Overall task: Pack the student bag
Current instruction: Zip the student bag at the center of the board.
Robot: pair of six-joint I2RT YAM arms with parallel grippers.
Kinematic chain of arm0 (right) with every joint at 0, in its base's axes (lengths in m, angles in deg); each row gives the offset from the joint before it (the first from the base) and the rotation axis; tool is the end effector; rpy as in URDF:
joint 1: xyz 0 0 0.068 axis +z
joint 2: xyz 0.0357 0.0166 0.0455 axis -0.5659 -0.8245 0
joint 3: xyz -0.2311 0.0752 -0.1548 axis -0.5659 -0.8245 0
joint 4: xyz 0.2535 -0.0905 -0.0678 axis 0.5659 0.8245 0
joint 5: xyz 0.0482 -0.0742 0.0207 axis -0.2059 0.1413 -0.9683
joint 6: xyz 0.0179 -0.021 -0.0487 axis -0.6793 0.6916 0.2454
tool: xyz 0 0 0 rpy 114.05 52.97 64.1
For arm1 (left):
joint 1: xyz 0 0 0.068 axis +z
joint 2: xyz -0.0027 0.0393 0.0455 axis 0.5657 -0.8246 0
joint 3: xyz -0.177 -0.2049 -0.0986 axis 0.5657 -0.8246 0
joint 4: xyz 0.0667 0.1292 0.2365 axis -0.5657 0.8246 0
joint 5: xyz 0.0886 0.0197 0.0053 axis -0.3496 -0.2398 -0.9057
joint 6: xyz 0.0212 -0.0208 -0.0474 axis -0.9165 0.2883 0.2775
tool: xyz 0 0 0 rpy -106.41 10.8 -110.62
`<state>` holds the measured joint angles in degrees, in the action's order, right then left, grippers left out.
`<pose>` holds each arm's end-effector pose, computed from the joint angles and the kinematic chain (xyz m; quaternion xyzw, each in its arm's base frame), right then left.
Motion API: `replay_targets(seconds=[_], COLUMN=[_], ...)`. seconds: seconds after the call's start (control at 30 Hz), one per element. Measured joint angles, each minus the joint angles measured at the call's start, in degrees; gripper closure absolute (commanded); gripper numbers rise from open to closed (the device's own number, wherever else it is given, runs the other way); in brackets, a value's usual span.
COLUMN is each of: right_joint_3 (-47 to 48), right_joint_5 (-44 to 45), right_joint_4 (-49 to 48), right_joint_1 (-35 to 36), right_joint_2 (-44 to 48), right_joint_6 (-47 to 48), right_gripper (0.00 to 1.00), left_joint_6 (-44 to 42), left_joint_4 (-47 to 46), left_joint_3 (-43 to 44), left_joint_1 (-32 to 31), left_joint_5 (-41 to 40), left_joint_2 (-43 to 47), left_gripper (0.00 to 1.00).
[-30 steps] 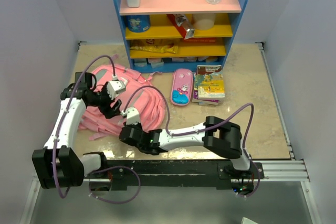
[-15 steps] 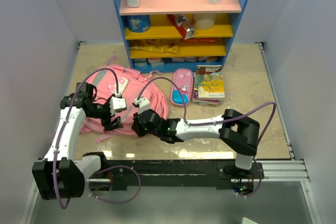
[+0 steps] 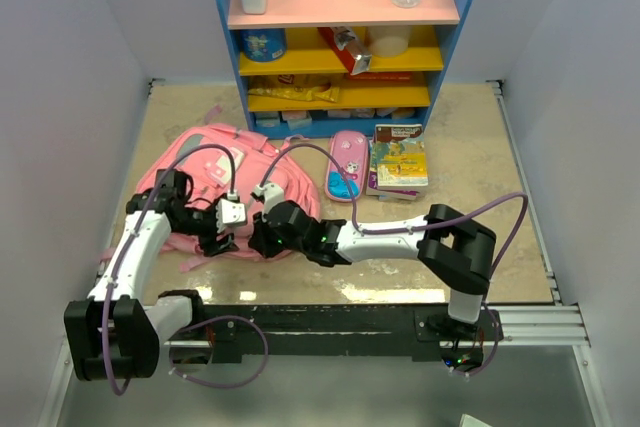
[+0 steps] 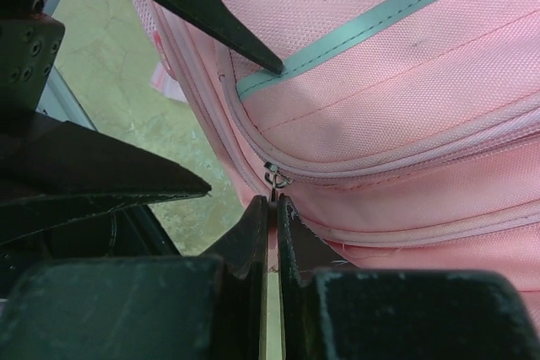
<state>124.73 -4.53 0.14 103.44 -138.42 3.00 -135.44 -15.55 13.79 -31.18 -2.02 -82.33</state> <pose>0.1572 0.3974 0.2032 -0.2291 0.8265 0.3729 0.3540 0.1763 -0.0182 0.2290 0.5751 0.7087 -0.2448 0.3272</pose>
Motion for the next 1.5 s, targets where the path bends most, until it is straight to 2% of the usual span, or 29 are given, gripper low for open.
replay_targets(seconds=[0.03,0.13,0.4,0.57,0.7,0.8,1.17,1.5], right_joint_3=[0.0,0.04,0.44,0.44,0.44,0.44,-1.68,-4.31], right_joint_5=[-0.24,-1.16,-2.71,-3.82,-5.2,-6.16,-11.96,-12.81], right_joint_4=[-0.02,0.0,1.62,2.32,2.58,2.71,3.76,3.21], right_joint_1=[-0.02,-0.13,-0.96,-1.9,-2.64,-3.17,-8.02,-10.34], right_joint_2=[0.0,0.0,0.0,0.0,0.0,0.0,2.97,4.7], right_joint_6=[-0.02,-0.07,-0.13,-0.11,0.31,1.01,6.32,8.87], right_gripper=[1.0,1.0,1.0,1.0,1.0,1.0,1.0,1.0], left_joint_6=[0.07,0.92,5.25,5.44,5.42,5.42,7.19,10.78], left_joint_4=[-0.42,-3.69,-10.36,-10.99,-10.99,-10.99,-13.05,-11.74], left_joint_3=[-0.17,-0.85,-2.8,-3.34,-3.34,-3.34,-2.58,-0.22], left_joint_1=[-0.11,-1.29,-8.11,-8.94,-9.05,-9.05,-9.75,-9.57], left_joint_5=[-0.11,-0.81,-3.56,-4.28,-4.5,-4.52,-3.34,-1.53], left_joint_2=[0.02,0.09,-0.59,-0.57,-0.61,-0.61,-0.57,-0.42], left_gripper=[0.49,0.6,0.8,0.85,0.97,1.0,1.0,1.0])
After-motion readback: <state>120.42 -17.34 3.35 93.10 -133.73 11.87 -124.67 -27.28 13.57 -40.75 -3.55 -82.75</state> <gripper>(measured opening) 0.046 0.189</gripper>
